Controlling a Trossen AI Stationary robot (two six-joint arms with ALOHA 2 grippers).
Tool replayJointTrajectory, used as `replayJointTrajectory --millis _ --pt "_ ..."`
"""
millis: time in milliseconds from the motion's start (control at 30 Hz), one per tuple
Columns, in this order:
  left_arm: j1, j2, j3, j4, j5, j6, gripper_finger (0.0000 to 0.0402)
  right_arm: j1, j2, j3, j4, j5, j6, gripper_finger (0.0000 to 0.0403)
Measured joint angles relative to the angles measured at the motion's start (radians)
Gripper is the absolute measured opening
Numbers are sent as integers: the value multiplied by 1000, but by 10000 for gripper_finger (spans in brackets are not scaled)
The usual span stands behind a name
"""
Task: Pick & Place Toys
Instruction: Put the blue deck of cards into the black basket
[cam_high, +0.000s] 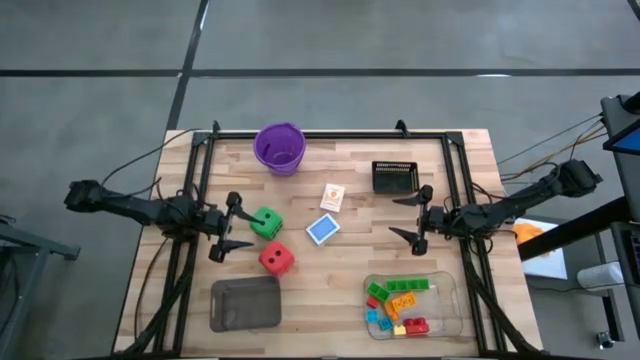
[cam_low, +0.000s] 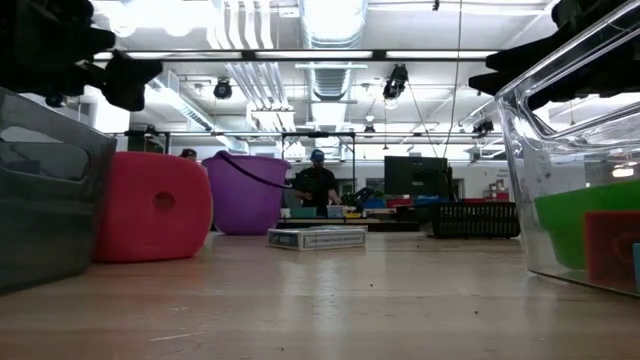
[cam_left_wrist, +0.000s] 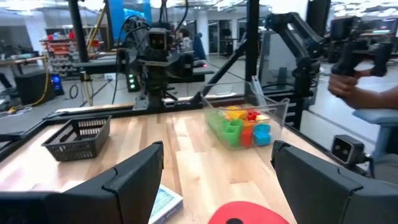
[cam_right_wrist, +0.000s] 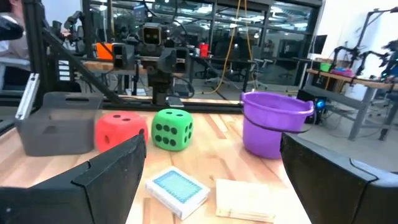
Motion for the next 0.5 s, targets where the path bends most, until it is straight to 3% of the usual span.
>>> replayJointTrajectory --millis 233,500 --pt "-1 -122 -9 -123 14 -8 301 -69 83 86 -11 -45 -85 362" --pt "0 -158 -17 -128 14 22 301 -205 353 334 -224 -234 -111 362"
